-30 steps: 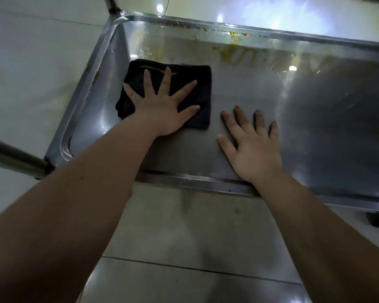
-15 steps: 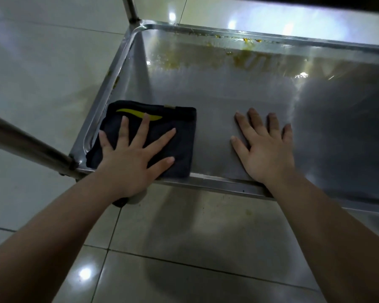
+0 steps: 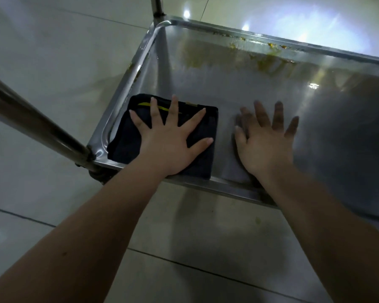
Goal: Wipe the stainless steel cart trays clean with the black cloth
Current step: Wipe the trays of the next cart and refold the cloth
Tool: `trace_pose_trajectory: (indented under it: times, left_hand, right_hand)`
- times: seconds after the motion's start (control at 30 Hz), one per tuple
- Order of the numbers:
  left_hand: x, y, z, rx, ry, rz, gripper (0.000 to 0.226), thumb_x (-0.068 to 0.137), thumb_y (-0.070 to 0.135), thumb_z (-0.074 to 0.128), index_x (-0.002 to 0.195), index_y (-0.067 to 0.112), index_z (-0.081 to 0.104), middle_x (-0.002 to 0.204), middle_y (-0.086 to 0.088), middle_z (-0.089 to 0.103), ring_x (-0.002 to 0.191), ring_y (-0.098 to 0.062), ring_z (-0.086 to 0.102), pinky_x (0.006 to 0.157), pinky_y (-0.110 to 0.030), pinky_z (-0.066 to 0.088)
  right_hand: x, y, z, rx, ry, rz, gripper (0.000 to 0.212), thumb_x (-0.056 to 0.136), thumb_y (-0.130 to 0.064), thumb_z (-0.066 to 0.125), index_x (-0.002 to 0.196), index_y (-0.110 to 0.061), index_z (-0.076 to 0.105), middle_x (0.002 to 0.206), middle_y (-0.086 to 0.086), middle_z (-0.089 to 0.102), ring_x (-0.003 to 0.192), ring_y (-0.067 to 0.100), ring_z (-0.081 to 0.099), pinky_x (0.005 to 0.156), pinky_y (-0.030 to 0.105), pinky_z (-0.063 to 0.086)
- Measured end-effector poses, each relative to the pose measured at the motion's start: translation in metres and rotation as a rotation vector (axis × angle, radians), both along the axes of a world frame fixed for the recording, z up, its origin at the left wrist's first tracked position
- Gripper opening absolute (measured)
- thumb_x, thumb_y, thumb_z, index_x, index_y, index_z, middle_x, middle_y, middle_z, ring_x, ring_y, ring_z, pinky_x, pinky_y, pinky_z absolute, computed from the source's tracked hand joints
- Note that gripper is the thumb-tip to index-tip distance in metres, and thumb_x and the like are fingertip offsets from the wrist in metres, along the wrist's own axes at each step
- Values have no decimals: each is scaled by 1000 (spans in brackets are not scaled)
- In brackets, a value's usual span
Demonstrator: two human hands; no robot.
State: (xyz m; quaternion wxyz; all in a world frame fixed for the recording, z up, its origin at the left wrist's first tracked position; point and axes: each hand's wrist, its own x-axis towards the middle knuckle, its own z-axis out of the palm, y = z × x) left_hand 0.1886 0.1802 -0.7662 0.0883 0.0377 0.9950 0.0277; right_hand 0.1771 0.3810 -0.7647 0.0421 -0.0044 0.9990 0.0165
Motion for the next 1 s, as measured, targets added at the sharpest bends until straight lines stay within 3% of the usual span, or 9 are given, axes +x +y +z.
trace_pose_trajectory:
  times: [0.13,0.63,0.77,1.0]
  left_hand:
    - [-6,1,-2,11,10,-1,74,76,88,2,143,62,-15,163,-5,-19,144,-47,-20,103,-79,-8]
    - [-116,5,3,13,24,-14,73,80,88,10,147,61,-1,165,-3,-8,146,-45,-16,104,-79,-9]
    - [-96,4,6,8,-33,-48,71,82,86,9,146,61,-9,164,-1,-15,146,-44,-20,104,-78,-10]
    - [3,-43,4,10,-85,-101,68,77,86,4,137,67,-21,161,6,-26,145,-40,-25,106,-75,-12]
  right_hand:
    - [-14,-7,-12,-89,-71,-53,58,100,-57,13,155,-39,2,165,-6,-4,150,35,-7,116,62,-4]
    - [-17,-7,-12,-83,-98,-54,59,100,-58,12,155,-40,-4,165,-8,-7,150,34,-8,117,60,-4]
    - [-16,-5,-13,-46,-123,-43,59,99,-58,7,153,-41,-11,164,-9,-14,150,33,-13,115,64,-6]
    - [-11,-4,-13,-46,-107,-39,60,99,-60,8,154,-41,-8,164,-9,-10,150,33,-10,116,62,-5]
